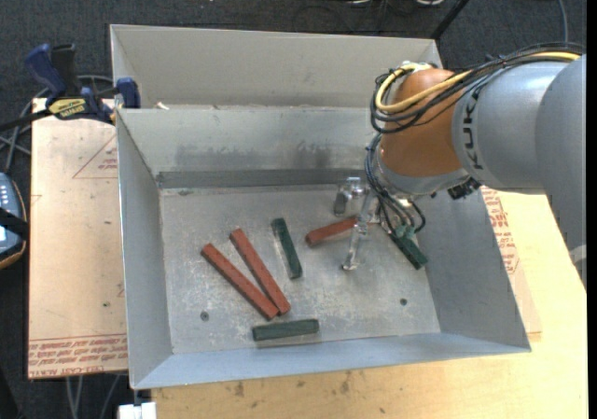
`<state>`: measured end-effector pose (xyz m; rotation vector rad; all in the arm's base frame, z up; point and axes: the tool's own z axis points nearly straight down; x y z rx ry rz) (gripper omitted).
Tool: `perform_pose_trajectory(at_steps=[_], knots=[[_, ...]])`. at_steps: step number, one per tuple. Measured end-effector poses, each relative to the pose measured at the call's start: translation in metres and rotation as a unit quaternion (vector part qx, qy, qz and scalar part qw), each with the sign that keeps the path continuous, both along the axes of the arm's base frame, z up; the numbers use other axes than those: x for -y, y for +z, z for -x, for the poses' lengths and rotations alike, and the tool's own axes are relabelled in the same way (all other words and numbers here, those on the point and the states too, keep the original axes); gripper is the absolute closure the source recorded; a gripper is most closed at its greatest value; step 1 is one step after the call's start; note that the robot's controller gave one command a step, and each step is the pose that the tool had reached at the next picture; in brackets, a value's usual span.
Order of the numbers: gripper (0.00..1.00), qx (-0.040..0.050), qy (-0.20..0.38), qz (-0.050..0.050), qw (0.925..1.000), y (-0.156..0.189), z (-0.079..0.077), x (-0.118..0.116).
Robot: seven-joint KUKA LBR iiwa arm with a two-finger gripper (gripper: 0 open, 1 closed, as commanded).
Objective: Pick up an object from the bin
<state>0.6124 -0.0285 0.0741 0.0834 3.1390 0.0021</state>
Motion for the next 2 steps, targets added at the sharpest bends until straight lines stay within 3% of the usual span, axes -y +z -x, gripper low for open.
perform_pose_trajectory(at_steps=[1,2], knots=[[0.00,0.0009,0.083,0.000,0.9965,-0.0035,-0.0085,0.0088],[1.00,0.0004,0.000,0.000,1.0000,0.0004,-0.0008,-0.0010]])
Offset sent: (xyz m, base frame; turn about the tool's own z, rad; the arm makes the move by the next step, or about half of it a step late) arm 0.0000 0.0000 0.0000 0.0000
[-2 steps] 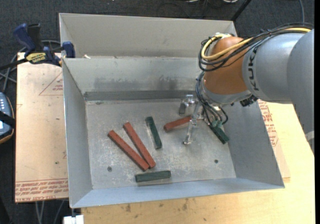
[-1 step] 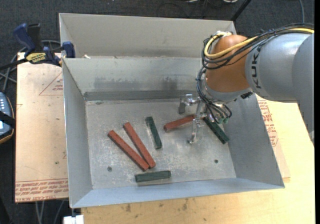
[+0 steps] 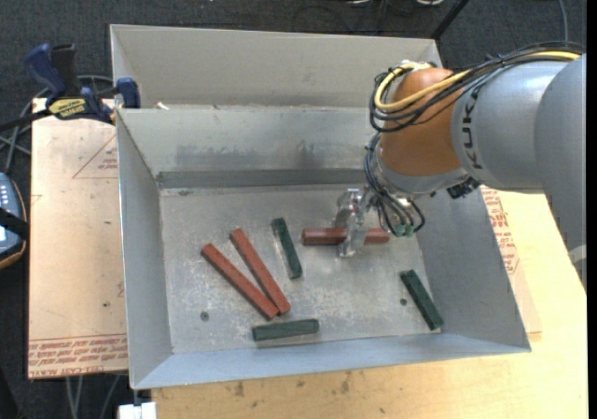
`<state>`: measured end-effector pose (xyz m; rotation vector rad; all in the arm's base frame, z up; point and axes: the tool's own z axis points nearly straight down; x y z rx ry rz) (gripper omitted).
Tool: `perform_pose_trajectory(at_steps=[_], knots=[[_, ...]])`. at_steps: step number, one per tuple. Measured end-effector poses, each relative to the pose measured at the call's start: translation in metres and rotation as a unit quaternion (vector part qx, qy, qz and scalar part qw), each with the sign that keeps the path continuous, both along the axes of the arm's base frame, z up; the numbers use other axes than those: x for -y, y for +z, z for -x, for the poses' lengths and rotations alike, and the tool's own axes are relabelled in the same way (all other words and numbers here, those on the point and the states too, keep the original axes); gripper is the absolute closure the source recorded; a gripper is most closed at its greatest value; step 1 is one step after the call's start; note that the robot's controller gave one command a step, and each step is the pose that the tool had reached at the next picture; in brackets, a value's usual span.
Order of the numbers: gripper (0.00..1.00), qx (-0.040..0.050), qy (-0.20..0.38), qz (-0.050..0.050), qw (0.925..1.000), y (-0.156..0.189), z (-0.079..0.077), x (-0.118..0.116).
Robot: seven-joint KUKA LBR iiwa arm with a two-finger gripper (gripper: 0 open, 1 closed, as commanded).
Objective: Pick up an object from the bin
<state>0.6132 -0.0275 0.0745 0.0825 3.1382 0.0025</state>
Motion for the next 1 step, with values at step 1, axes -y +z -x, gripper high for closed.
perform_pose_trajectory(at_steps=[1], knots=[[1.00,0.0000,0.000,0.000,1.0000,0.0000,0.0000,0.0000]])
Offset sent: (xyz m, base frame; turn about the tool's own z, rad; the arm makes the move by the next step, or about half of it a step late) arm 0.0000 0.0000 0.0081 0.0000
